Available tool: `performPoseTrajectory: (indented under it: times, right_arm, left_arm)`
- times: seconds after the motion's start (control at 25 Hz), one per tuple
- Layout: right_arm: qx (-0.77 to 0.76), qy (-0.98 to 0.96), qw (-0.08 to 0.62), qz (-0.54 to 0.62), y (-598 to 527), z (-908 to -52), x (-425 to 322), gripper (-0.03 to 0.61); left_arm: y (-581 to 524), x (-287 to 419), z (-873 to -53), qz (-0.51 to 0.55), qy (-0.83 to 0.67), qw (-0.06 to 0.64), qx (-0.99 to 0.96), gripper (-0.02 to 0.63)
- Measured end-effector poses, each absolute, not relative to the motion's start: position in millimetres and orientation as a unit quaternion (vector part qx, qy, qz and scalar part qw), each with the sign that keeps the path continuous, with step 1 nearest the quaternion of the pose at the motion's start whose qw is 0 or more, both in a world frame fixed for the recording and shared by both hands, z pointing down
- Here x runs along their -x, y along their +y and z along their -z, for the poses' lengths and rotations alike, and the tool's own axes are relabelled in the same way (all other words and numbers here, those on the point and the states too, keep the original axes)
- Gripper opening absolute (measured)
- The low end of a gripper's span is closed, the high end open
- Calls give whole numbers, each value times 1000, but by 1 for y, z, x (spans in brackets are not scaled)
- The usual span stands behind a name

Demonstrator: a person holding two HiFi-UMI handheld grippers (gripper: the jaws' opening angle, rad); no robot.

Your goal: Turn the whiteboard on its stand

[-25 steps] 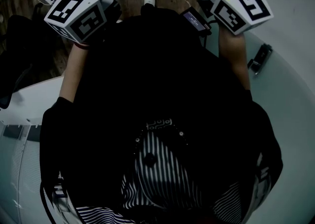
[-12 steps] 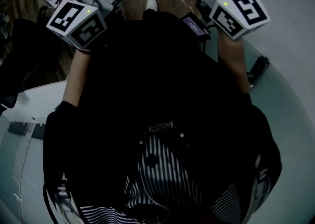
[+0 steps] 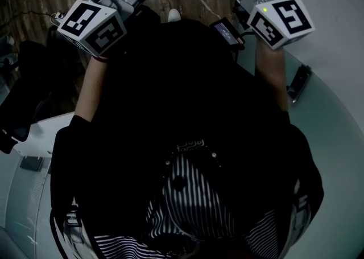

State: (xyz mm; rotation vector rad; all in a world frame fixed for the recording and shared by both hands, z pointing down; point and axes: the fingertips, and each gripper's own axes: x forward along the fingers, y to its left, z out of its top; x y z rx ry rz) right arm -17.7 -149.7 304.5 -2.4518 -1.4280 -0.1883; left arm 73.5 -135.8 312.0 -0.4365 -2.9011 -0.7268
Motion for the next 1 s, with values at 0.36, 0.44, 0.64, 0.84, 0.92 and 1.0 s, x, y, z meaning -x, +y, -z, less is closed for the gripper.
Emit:
performPoseTrajectory:
  times: [0.36, 0.44, 0.64, 0.84, 0.92, 1.0]
  right_arm:
    - [854, -491, 154, 79, -130, -304, 30, 0]
    - [857, -487, 146, 86, -113, -301, 22, 0]
    - [860, -481, 147, 84, -73, -303, 11, 0]
    - [861, -479, 151, 86, -29, -304, 6, 0]
    - [861, -478, 151, 89, -3, -302, 1, 0]
    - [861, -479, 145, 92, 22, -297, -7, 0]
  left_arm:
    - [-123, -54, -318, 264, -955, 41, 129, 1]
    - [-107, -59, -318, 270, -954, 35, 128, 0]
    - [-66, -68, -318, 265, -954, 31, 135, 1]
    - [-24, -75, -320, 268, -954, 29, 132, 1]
    - [2, -80, -315, 264, -955, 28, 130, 1]
    - [26, -84, -313, 263, -956, 33, 125, 1]
